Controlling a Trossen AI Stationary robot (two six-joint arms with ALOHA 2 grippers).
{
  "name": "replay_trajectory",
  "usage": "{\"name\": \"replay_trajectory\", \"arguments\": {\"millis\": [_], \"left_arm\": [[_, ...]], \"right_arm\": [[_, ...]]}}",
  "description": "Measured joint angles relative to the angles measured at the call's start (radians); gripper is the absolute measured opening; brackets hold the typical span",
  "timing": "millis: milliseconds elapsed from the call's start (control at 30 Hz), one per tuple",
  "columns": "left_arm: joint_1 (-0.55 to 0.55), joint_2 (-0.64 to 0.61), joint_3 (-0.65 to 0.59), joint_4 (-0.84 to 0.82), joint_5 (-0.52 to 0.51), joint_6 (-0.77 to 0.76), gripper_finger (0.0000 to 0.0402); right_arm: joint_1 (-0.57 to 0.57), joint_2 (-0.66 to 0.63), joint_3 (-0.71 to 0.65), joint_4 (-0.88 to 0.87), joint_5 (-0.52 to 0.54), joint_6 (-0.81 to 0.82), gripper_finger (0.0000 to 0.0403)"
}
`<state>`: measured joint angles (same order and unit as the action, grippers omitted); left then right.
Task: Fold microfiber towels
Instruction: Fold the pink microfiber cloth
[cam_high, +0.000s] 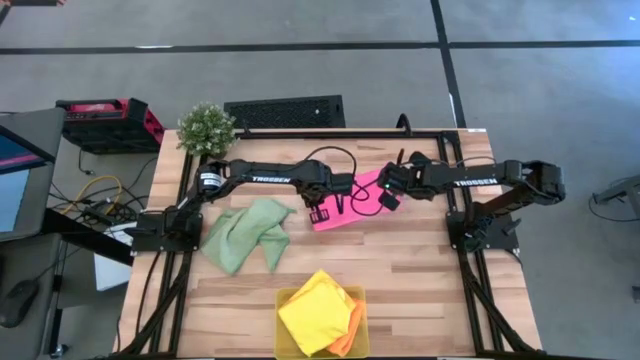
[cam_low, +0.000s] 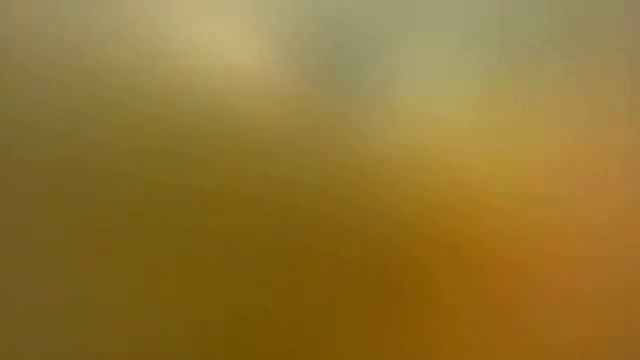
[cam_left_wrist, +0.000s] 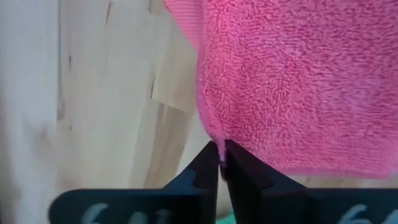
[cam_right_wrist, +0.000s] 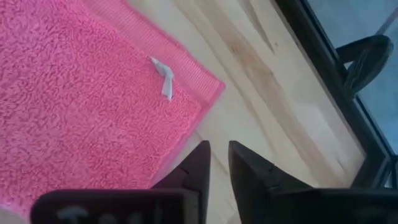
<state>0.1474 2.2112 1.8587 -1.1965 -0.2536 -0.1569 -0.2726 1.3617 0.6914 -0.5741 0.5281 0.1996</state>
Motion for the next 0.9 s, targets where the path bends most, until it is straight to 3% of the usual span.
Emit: {"name": "replay_trajectory", "arguments": {"millis": [333,500,733,900], "left_arm": [[0.0,0.0,0.0,0.005,-0.073,0.016,0.0103],[0.0,0.0,0.021,-0.071,-0.065,-0.077,0.0126],[-0.05,0.0,0.051,-0.122,0.039,-0.046,0.0128],[-0.149,0.0,0.006,-0.07,0.031,0.03,0.0127]], "right_arm": [[-0.011,0.0,0.001,0.04,-0.002,-0.052,0.0174],[-0.012,0.0,0.042,-0.042,-0.004,-0.05,0.0215],[0.042,-0.023,0.148,-0.258,-0.012,0.064,0.0232],[0.153,-0.101,0.157,-0.305,-0.023,0.137,0.0233]]}}
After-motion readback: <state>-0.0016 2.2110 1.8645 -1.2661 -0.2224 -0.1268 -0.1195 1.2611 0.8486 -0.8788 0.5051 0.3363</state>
